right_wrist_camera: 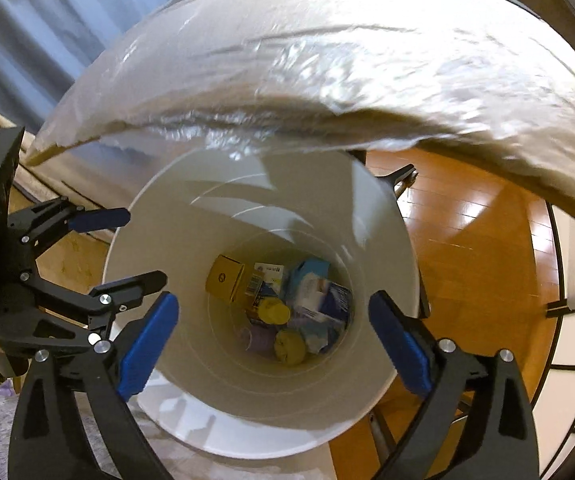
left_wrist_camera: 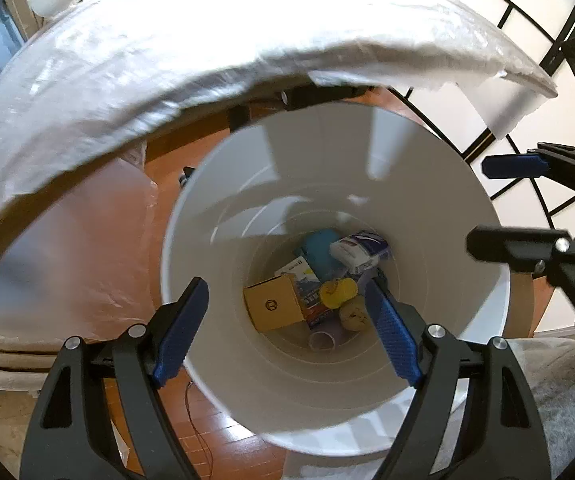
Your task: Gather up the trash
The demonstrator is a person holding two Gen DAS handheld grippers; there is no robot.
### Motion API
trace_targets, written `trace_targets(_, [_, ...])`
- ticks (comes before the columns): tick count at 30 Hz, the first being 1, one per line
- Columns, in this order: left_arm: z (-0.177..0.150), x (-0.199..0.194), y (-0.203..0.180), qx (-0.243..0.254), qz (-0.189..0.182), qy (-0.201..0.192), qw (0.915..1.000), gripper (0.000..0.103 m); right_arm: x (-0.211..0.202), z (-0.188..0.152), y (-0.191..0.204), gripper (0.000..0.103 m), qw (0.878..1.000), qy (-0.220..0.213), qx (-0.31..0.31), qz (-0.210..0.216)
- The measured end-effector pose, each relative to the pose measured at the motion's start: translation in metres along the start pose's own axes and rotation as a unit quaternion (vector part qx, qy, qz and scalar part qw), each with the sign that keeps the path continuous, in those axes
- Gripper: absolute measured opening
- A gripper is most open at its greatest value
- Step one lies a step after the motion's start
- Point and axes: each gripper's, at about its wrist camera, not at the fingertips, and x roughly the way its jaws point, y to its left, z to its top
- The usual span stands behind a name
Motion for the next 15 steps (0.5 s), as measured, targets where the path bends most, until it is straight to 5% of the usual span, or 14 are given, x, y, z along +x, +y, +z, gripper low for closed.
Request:
trace_targets(8, [0.021,-0.074,0.000,-0.008,0.001,-0.088,0.9960,0.082,-0.070,0.018,0.012,0.094,0.997,-0.080,0.005,-0.007])
trace_targets(15, [0.086,-0.097,0.047,-0.071,0.041,-0.164,0.9830,0.082,-0.091,0.090,-0.018,0.094,0.985,-0.158,0.005,-0.068])
